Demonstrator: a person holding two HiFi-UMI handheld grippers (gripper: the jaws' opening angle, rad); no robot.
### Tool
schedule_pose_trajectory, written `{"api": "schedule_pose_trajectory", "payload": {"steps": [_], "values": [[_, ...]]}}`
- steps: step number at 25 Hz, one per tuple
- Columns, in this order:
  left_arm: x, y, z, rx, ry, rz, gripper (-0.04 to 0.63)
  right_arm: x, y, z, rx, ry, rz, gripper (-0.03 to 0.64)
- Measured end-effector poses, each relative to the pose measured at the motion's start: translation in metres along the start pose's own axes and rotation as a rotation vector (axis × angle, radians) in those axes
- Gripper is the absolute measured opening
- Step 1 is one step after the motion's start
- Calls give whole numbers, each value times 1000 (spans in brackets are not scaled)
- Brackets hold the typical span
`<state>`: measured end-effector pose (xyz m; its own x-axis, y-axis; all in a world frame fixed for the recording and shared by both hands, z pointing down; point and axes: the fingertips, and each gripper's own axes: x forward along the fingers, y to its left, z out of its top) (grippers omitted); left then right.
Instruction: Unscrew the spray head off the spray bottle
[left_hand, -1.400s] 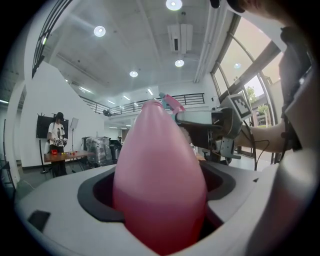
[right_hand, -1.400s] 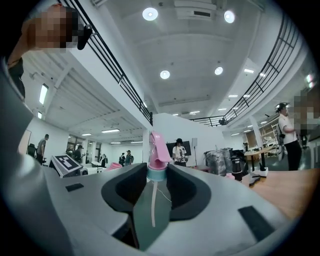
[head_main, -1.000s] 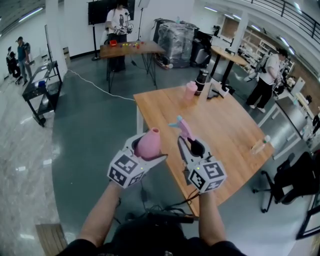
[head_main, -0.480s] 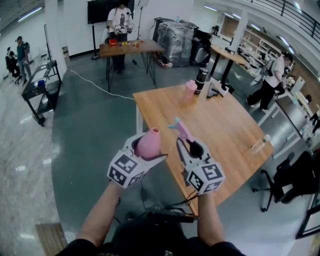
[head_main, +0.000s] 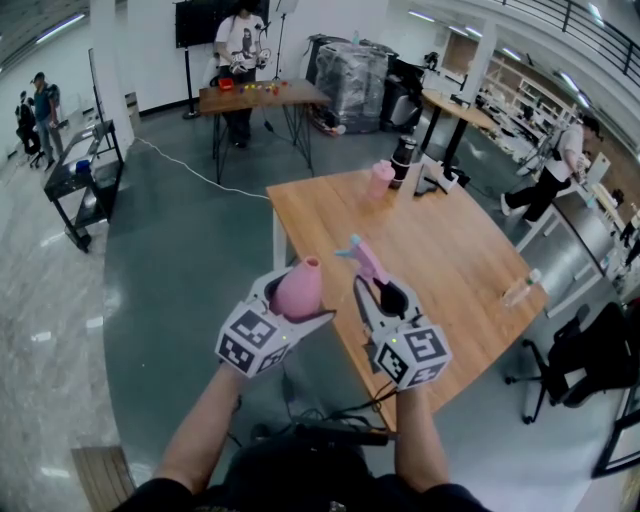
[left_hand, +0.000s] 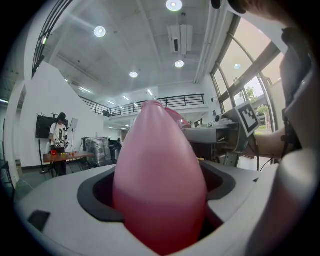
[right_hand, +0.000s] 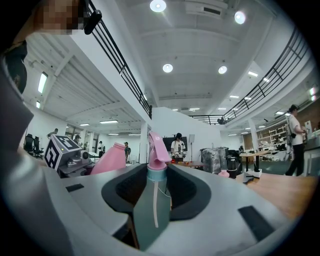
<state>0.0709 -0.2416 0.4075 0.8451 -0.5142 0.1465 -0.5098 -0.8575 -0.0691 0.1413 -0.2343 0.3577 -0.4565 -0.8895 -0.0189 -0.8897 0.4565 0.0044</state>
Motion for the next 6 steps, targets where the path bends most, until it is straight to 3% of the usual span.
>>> {"api": "schedule_pose_trajectory", "payload": {"steps": [6], "values": [[-1, 0, 0, 1, 2, -5, 443, 1, 3, 4, -7, -4, 5, 127]]}}
